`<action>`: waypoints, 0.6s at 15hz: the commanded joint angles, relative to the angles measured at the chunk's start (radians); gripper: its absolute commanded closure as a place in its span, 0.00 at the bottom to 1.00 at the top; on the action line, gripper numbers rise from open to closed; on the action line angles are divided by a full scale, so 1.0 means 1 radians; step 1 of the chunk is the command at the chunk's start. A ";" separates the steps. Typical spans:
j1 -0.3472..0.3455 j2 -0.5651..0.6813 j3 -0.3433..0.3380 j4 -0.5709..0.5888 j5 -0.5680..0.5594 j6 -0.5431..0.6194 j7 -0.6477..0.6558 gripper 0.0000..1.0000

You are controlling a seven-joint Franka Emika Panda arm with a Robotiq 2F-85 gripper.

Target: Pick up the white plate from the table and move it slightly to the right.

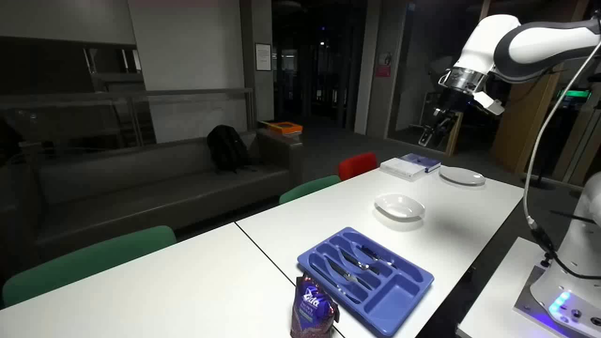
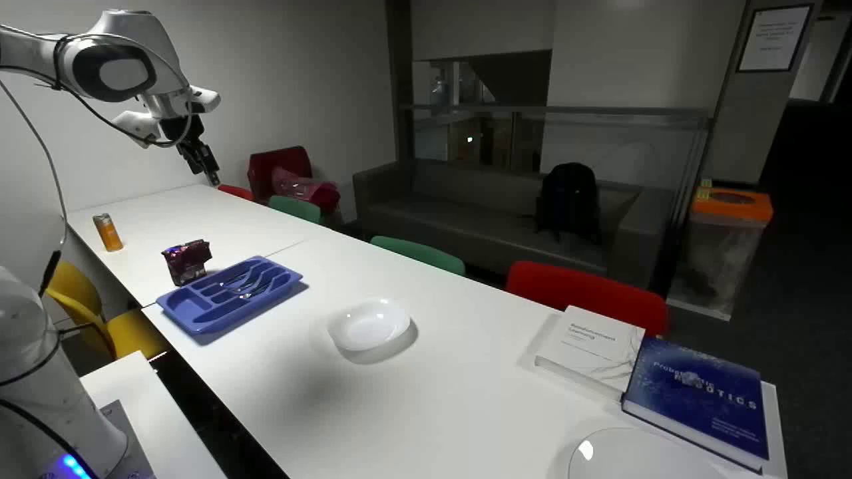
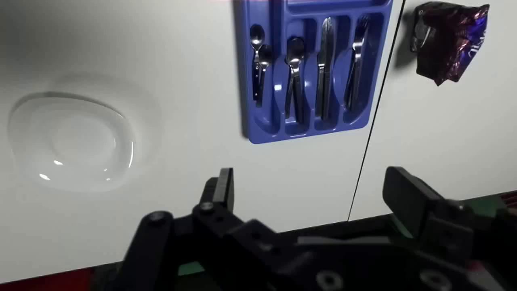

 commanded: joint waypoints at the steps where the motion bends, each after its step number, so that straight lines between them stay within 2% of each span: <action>1: -0.005 0.000 0.004 0.002 0.003 -0.003 -0.003 0.00; 9: -0.006 0.012 0.009 0.008 -0.018 -0.007 -0.018 0.00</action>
